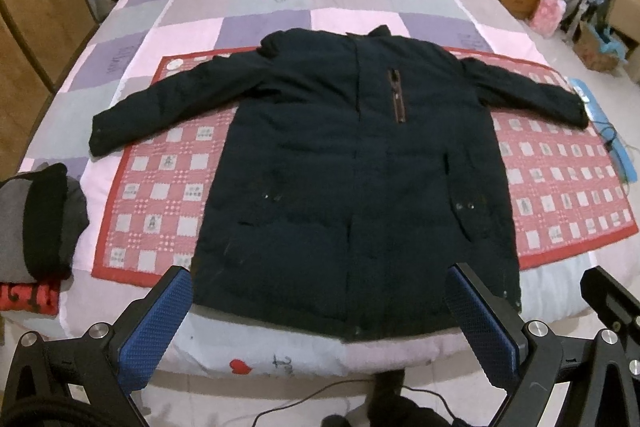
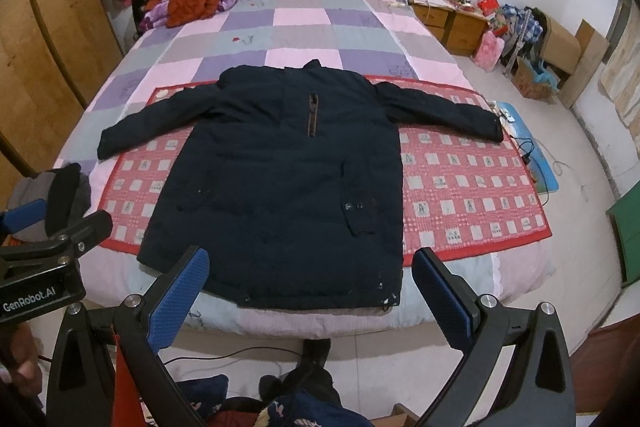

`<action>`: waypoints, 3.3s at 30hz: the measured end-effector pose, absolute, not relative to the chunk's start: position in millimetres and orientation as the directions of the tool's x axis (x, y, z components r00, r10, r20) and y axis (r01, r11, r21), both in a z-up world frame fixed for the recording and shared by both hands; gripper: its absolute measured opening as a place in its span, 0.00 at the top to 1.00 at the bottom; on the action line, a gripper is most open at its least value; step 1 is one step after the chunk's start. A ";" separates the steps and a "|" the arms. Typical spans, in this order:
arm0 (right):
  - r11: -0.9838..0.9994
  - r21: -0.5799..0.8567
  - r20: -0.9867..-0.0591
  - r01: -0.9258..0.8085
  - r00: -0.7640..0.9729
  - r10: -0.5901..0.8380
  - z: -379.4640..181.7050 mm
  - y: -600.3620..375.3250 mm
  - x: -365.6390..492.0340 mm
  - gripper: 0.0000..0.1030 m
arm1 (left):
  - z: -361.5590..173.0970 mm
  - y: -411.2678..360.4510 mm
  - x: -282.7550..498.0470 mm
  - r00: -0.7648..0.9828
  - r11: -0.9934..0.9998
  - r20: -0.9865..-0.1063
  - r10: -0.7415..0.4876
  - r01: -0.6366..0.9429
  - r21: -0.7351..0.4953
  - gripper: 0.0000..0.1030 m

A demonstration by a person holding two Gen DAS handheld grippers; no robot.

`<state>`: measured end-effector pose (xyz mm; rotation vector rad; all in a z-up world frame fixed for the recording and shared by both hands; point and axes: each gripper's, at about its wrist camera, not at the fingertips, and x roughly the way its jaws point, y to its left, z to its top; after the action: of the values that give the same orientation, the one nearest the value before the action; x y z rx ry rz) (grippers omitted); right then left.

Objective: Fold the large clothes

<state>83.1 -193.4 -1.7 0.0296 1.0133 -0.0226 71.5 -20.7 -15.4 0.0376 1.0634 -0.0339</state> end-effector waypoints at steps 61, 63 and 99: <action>0.962 0.190 -0.914 0.198 0.394 0.100 -426.5 -407.1 381.4 0.24 | -398.7 129.0 364.3 0.393 0.995 -0.917 0.069 0.037 0.091 0.22; 0.964 0.201 -0.907 0.174 0.404 0.116 -423.8 -401.8 382.4 0.38 | -393.6 117.1 357.9 0.403 0.991 -0.915 0.027 0.108 0.076 0.51; 0.956 -0.077 -0.878 -0.284 0.474 0.071 -384.5 -265.0 248.9 0.36 | -351.8 17.6 127.6 0.473 0.955 -0.881 -0.002 0.263 0.139 0.64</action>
<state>248.9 -265.0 -384.5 -0.2238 1.0568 0.2191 127.6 17.6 -351.8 0.2710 1.0687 -0.1647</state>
